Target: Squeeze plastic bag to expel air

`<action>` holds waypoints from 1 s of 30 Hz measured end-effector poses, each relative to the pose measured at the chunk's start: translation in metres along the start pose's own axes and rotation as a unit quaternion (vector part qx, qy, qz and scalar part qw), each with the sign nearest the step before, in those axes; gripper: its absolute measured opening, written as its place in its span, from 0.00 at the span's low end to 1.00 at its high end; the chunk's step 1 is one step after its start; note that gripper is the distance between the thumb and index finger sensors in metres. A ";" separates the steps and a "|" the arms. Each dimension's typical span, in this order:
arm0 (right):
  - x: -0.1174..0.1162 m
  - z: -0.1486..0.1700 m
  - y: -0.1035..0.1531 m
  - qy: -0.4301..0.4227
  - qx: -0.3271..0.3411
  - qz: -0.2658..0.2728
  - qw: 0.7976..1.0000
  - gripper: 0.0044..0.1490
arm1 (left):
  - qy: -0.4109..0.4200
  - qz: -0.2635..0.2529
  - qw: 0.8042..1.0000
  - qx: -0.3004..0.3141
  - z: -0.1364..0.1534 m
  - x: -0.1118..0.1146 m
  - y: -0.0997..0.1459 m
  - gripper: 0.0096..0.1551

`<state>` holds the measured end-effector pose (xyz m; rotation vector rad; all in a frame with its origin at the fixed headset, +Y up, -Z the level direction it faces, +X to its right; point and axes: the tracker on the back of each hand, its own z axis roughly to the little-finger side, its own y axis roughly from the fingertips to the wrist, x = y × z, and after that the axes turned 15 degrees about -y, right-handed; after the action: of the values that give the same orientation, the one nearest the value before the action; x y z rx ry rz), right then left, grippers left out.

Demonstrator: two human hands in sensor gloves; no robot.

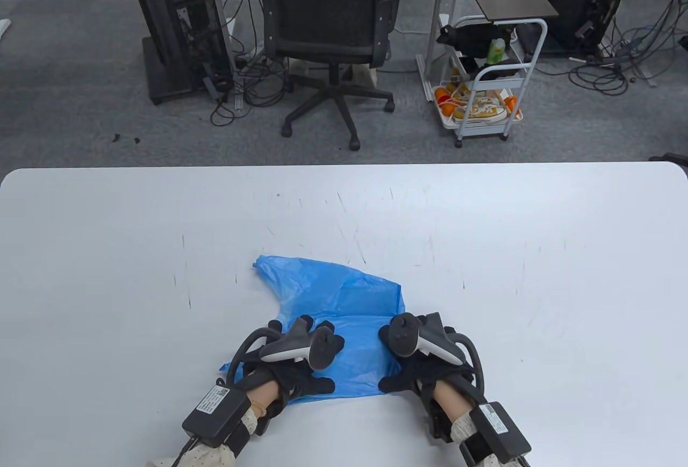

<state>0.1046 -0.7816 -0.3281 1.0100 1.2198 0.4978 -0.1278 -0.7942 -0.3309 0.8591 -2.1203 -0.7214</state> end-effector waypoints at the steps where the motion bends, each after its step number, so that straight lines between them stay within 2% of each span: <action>1: 0.000 0.000 0.000 0.001 0.000 0.001 1.000 0.61 | 0.002 0.002 1.000 -0.002 0.003 0.002 0.001 0.51; 20: 0.000 0.004 0.001 -0.009 0.000 -0.001 1.000 0.61 | 0.022 0.030 0.997 -0.060 0.055 0.038 0.033 0.52; 30: 0.001 0.003 0.001 -0.010 0.001 -0.003 1.000 0.60 | 0.032 0.023 0.996 -0.077 0.057 0.042 0.038 0.52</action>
<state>0.1080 -0.7811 -0.3280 1.0109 1.2050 0.4817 -0.2074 -0.7901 -0.3197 0.7375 -1.9930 -0.8100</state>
